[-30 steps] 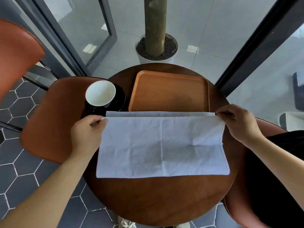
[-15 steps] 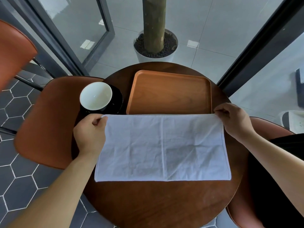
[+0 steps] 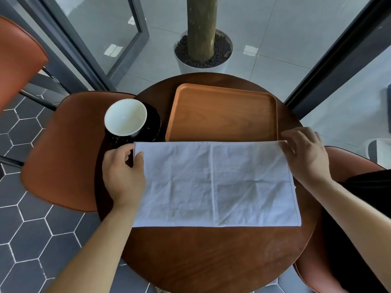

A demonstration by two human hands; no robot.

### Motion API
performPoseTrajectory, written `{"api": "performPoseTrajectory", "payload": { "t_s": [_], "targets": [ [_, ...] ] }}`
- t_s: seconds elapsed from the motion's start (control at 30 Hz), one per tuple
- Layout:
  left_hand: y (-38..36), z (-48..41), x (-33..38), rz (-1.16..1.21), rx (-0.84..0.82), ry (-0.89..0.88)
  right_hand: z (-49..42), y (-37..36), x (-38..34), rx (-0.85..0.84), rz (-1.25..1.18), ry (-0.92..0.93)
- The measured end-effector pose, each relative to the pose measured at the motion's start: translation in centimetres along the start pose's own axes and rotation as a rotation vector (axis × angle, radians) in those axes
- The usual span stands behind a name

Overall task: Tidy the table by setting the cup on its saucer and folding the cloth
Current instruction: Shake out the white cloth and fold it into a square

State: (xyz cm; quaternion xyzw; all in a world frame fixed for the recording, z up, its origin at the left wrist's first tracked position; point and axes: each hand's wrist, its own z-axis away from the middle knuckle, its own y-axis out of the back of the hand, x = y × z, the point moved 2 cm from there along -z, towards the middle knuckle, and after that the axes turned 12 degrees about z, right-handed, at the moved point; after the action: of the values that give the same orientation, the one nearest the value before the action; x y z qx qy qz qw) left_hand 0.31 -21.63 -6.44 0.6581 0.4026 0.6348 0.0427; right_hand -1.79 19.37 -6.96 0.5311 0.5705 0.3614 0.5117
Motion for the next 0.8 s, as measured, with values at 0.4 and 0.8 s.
{"api": "performPoseTrajectory", "payload": {
  "t_s": [0.4, 0.8],
  "targets": [
    [3.6, 10.6, -4.1, -0.561, -0.55, -0.206, 16.3, -2.3, -15.2, -0.345, 0.128, 0.574],
    [4.3, 11.3, -4.2, -0.581, -0.426, -0.061, 19.2, 0.1, -2.5, -0.414, 0.316, 0.426]
  ]
}}
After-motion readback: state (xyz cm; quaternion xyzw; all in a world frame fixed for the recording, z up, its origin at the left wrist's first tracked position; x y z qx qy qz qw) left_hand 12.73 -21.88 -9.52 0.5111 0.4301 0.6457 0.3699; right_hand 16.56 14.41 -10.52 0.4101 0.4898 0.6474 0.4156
